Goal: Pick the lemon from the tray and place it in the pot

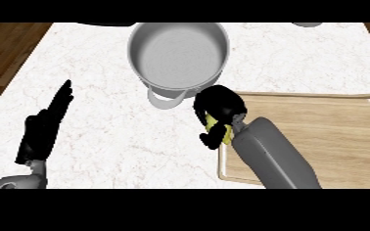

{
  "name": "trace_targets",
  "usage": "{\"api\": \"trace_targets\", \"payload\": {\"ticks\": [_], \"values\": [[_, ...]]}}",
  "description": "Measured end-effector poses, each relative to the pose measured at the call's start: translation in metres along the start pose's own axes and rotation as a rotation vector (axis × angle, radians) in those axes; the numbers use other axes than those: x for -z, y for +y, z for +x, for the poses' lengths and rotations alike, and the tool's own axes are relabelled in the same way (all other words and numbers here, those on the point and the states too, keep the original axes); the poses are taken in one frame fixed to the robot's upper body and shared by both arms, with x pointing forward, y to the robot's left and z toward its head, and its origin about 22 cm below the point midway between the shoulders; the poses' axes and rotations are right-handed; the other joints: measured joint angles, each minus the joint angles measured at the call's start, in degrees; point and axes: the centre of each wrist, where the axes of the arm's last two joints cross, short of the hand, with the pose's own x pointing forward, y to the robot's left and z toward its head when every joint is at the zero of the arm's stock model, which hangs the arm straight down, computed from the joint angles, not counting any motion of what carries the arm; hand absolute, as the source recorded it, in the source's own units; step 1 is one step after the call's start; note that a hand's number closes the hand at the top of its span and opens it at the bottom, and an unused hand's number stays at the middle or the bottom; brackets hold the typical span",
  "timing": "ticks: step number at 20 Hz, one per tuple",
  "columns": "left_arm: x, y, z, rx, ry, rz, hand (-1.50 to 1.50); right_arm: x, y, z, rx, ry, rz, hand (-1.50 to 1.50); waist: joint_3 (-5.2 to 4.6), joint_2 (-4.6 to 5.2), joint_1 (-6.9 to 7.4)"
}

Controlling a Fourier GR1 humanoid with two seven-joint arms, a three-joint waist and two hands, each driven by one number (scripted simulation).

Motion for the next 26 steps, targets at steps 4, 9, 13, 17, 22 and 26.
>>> {"api": "trace_targets", "payload": {"ticks": [4, 9, 13, 17, 22, 26], "values": [[0.003, -0.003, 0.004, 0.007, -0.008, -0.014, 0.0, 0.008, -0.013, 0.063, -0.115, 0.04, -0.095, 1.5, 0.14, -0.13, 0.77], [0.005, -0.005, 0.003, 0.007, 0.0, -0.012, 0.0, -0.001, -0.035, 0.124, -0.199, 0.088, -0.349, 1.5, 0.21, -0.23, 0.25], [0.008, -0.003, 0.005, 0.005, 0.008, -0.002, 0.0, -0.012, -0.06, 0.163, -0.211, 0.127, -0.567, 1.5, 0.23, -0.21, -0.28], [0.008, -0.003, 0.006, 0.002, 0.006, 0.003, 0.0, -0.021, -0.075, 0.191, -0.125, 0.126, -0.699, 1.5, 0.24, 0.0, -0.42], [0.006, 0.003, 0.006, 0.001, 0.007, 0.011, 0.0, -0.018, -0.096, 0.209, -0.037, 0.1, -0.784, 1.5, 0.25, 0.27, -1.0], [0.004, 0.0, 0.006, -0.001, 0.008, 0.022, 0.0, -0.006, -0.114, 0.213, 0.013, 0.088, -0.838, 1.5, 0.26, 0.45, -1.64]]}}
